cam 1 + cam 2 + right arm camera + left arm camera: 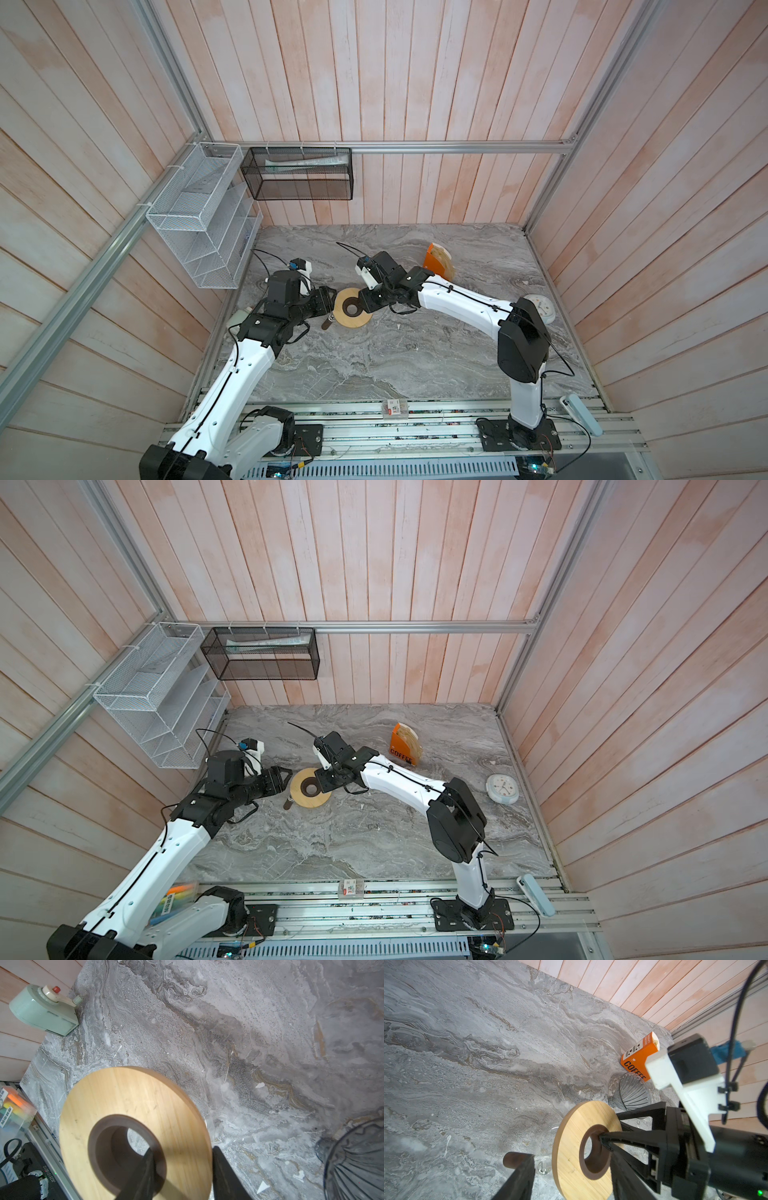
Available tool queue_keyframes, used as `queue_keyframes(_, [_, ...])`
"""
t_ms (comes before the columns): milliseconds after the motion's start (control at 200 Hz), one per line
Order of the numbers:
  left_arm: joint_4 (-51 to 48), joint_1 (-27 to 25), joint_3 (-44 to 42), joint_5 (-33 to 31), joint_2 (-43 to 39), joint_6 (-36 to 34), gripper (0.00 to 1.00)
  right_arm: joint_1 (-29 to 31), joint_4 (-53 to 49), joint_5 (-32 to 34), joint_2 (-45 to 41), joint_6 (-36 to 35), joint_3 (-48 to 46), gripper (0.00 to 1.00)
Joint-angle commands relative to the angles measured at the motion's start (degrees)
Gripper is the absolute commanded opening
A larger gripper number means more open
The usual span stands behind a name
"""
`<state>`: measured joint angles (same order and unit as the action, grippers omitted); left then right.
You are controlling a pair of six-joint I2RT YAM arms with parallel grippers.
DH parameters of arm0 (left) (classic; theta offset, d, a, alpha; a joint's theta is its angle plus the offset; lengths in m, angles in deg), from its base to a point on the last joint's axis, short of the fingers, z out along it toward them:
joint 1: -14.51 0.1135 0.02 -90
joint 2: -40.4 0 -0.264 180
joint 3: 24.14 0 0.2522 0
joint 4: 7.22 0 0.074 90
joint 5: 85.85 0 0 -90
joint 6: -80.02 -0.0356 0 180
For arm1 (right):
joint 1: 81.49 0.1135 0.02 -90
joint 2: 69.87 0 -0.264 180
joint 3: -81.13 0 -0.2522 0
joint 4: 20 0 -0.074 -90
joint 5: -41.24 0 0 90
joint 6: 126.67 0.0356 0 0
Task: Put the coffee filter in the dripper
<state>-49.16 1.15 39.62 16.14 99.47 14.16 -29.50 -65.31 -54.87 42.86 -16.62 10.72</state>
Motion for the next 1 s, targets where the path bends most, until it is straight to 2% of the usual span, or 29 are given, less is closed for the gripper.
queue_keyframes(0, [1.8,-1.2,-1.1,0.6,1.0,-1.4,0.61,0.4,-0.9,0.1,0.7,-0.2,2.0,0.38])
queue_keyframes(210, [1.7,-3.8,-1.8,-1.6,3.6,-1.7,0.59,0.4,-1.7,0.5,1.1,-0.4,2.3,0.4])
queue_keyframes(590, [-0.8,-3.9,-1.7,-5.4,4.7,-1.6,0.59,0.4,-4.2,1.2,3.6,-1.5,5.5,0.42])
queue_keyframes(995, [-1.7,-3.9,-1.6,-6.1,4.5,-2.1,0.58,0.4,-7.0,2.2,5.1,-2.3,8.0,0.44])
